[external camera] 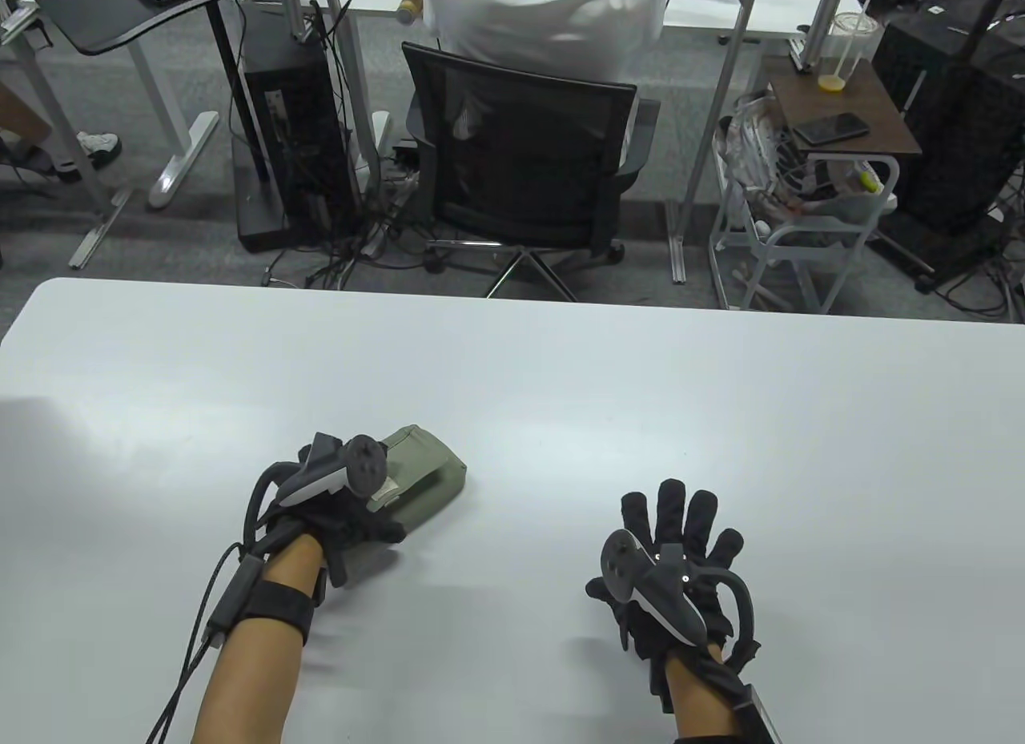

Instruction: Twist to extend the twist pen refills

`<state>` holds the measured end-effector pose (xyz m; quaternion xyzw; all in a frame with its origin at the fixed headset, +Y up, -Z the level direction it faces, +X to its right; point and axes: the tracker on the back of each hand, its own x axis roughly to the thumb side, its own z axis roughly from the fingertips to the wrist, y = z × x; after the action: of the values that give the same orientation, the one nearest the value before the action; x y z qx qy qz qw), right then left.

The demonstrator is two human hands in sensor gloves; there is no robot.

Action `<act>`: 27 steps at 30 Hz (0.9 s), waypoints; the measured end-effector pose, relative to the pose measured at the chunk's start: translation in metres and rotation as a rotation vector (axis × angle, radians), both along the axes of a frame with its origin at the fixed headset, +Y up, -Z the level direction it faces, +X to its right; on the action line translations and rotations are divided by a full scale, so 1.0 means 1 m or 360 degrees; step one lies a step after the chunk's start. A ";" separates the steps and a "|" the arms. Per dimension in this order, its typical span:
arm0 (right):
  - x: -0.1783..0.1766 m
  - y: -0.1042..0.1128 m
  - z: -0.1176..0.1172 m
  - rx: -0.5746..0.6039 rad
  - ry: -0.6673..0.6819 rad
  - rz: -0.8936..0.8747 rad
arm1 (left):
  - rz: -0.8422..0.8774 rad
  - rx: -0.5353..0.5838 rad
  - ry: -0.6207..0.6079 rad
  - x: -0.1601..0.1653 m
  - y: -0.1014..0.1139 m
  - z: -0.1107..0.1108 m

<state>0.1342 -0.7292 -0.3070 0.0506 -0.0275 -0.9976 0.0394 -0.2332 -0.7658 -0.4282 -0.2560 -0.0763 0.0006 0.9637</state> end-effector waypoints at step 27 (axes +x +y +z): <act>-0.020 0.000 0.002 0.0065 0.0023 0.0067 | 0.0290 0.0462 -0.0200 0.031 0.026 0.037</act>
<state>0.1145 -0.7295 -0.3053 0.0449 -0.0058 -0.9972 0.0596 -0.2021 -0.7402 -0.3915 -0.1059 -0.1584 0.0610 0.9798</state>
